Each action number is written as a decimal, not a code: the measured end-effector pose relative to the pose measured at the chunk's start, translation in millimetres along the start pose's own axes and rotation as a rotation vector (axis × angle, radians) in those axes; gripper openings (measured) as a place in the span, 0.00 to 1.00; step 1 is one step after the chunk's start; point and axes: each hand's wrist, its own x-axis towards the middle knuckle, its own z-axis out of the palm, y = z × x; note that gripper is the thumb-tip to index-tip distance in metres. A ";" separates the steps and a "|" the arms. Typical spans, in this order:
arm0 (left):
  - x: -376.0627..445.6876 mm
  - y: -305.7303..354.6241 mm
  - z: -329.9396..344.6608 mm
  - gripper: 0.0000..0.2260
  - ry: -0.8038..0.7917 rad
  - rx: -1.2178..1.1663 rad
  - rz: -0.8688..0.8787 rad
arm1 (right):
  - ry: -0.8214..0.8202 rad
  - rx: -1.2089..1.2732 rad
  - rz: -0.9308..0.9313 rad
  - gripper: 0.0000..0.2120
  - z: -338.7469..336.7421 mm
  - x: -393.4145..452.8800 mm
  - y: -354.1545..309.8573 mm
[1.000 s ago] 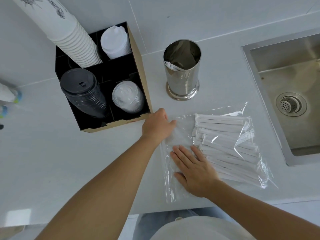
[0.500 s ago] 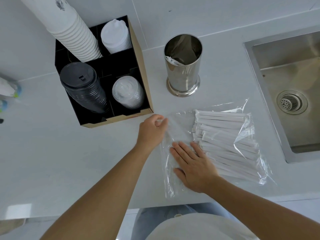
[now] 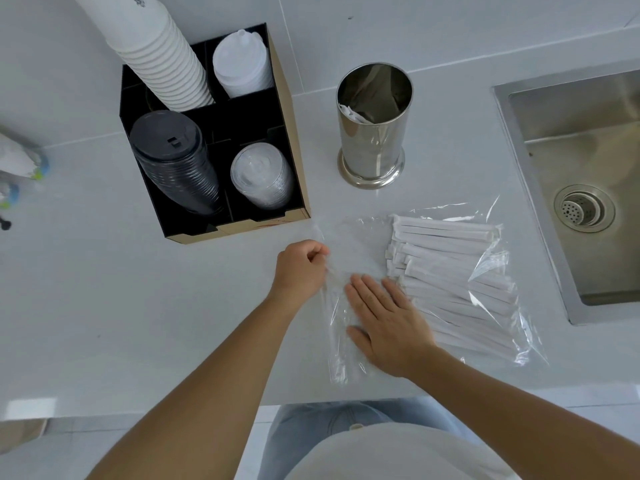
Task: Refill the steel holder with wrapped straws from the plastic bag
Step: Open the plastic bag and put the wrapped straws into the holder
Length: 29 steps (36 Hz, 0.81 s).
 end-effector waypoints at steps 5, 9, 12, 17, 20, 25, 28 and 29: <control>-9.4 6.7 2.2 0.12 -0.009 -0.057 -0.040 | -0.004 0.020 0.015 0.32 -10.1 1.2 3.9; -10.0 1.6 5.9 0.09 0.027 -0.031 -0.031 | 0.025 -0.065 0.020 0.27 -13.4 0.9 19.2; -9.9 -3.3 6.9 0.10 0.027 0.021 0.011 | 0.012 -0.093 -0.009 0.28 -13.1 -1.3 25.7; -3.1 -12.0 -4.3 0.05 0.010 0.021 0.038 | 0.006 -0.125 -0.019 0.28 -10.2 -3.4 28.1; 1.5 -16.0 -14.2 0.04 -0.027 -0.047 0.022 | -0.002 -0.121 -0.014 0.28 -8.9 -3.2 28.3; -3.5 -6.7 -11.5 0.05 -0.125 -0.070 -0.040 | -0.029 -0.100 0.003 0.32 -11.1 -5.1 28.2; -11.7 -0.9 -6.3 0.05 -0.090 -0.075 -0.039 | -0.021 -0.095 0.005 0.33 -12.9 -4.6 27.3; -15.1 0.4 -4.8 0.08 -0.076 -0.060 -0.026 | -0.018 -0.099 0.004 0.32 -12.4 -4.1 27.5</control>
